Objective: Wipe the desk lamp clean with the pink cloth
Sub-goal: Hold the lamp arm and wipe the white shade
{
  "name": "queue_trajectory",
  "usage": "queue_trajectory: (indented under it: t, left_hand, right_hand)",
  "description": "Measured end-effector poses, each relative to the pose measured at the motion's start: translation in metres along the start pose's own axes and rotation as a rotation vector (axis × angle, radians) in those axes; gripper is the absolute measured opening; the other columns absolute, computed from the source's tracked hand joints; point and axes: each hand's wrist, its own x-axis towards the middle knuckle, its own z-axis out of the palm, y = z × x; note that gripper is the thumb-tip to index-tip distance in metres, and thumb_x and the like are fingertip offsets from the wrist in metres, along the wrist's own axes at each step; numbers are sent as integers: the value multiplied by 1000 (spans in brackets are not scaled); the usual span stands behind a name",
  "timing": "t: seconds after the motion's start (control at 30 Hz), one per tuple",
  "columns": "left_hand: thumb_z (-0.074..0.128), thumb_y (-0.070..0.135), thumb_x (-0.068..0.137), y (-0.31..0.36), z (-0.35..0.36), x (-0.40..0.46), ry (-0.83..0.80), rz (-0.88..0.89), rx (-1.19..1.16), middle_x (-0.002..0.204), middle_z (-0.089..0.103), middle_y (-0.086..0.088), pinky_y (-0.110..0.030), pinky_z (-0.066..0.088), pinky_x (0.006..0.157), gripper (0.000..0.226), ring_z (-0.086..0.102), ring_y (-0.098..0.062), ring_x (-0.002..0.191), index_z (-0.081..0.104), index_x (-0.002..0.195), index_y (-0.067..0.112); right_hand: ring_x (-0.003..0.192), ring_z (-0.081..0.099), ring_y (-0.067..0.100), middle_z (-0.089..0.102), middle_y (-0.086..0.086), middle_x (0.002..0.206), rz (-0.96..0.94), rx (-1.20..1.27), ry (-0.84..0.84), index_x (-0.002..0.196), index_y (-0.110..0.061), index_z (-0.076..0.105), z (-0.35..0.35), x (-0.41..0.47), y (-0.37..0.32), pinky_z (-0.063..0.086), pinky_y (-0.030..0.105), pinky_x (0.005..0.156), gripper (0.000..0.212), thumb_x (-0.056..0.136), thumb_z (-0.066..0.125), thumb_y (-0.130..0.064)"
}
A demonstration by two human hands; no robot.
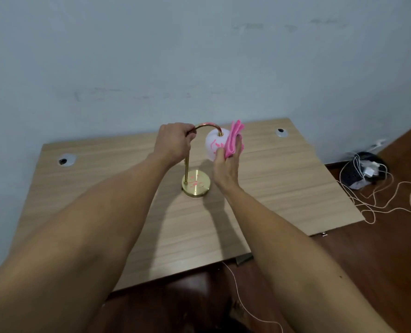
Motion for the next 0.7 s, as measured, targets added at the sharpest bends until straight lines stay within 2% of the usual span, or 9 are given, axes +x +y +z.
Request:
queue_trajectory:
  t: [0.07, 0.1, 0.2, 0.33, 0.43, 0.5, 0.6, 0.63, 0.7]
  left_hand:
    - [58, 23, 96, 0, -1, 0, -10, -1, -9, 78, 72, -9, -37, 48, 80, 18, 64, -35, 83, 73, 91, 17]
    - [58, 22, 96, 0, -2, 0, -14, -3, -16, 75, 70, -9, -37, 49, 80, 18, 63, -35, 81, 74, 91, 16]
    - [59, 21, 96, 1, -3, 2, -28, -12, -33, 65, 60, -4, -36, 48, 76, 18, 62, -34, 78, 74, 90, 14]
    - [60, 22, 96, -1, -3, 2, -41, -19, -31, 64, 59, -3, -33, 43, 69, 18, 58, -32, 75, 75, 91, 14]
    - [60, 22, 96, 0, -3, 3, -49, -29, -45, 60, 56, 0, -33, 42, 68, 17, 56, -29, 72, 75, 91, 15]
    - [60, 21, 96, 0, -3, 4, -53, -38, -49, 60, 56, 1, -31, 41, 67, 17, 55, -28, 71, 75, 91, 15]
    - [60, 21, 97, -1, -3, 5, -63, -49, -53, 62, 58, 0, -30, 39, 67, 17, 55, -28, 71, 75, 91, 15]
    - [59, 21, 97, -2, -3, 5, -63, -52, -54, 62, 58, -1, -30, 39, 67, 17, 56, -28, 71, 74, 90, 16]
    - [59, 21, 96, -2, -3, 5, -60, -52, -51, 62, 58, 0, -30, 38, 67, 17, 56, -29, 71, 74, 89, 15]
  right_hand:
    - [143, 37, 27, 34, 7, 159, 115, 43, 29, 159, -18, 23, 3, 14, -9, 34, 52, 117, 85, 82, 34, -52]
    - [142, 38, 27, 37, 7, 157, 124, 34, 32, 158, -18, 26, 3, 18, -14, 33, 52, 117, 84, 82, 34, -51]
    - [151, 22, 25, 27, 6, 164, -22, -68, 7, 161, -15, 19, 2, 18, -19, 19, 50, 125, 79, 88, 36, -42]
    - [158, -8, 18, -2, 6, 172, -188, -188, -4, 163, -13, -2, 4, -9, 11, 2, 43, 128, 85, 94, 43, -33]
    - [158, -14, 16, -8, 7, 172, -265, -152, -4, 163, -12, -2, 6, -18, 29, -7, 33, 126, 83, 93, 40, -23]
    - [159, -4, 18, 2, 5, 172, -182, -42, 10, 164, -17, 3, 9, -17, 29, 2, 36, 128, 80, 92, 37, -26]
    - [139, 41, 29, 43, 10, 151, 121, 148, 68, 155, -16, 33, 11, 3, 27, 37, 52, 116, 79, 83, 39, -48]
    - [133, 46, 30, 48, 10, 145, 181, 151, 80, 151, -15, 40, 11, 11, 24, 41, 55, 111, 81, 81, 38, -54]
    - [135, 44, 32, 47, 11, 147, 178, 94, 73, 152, -14, 38, 9, 16, 10, 38, 56, 113, 82, 81, 36, -56]
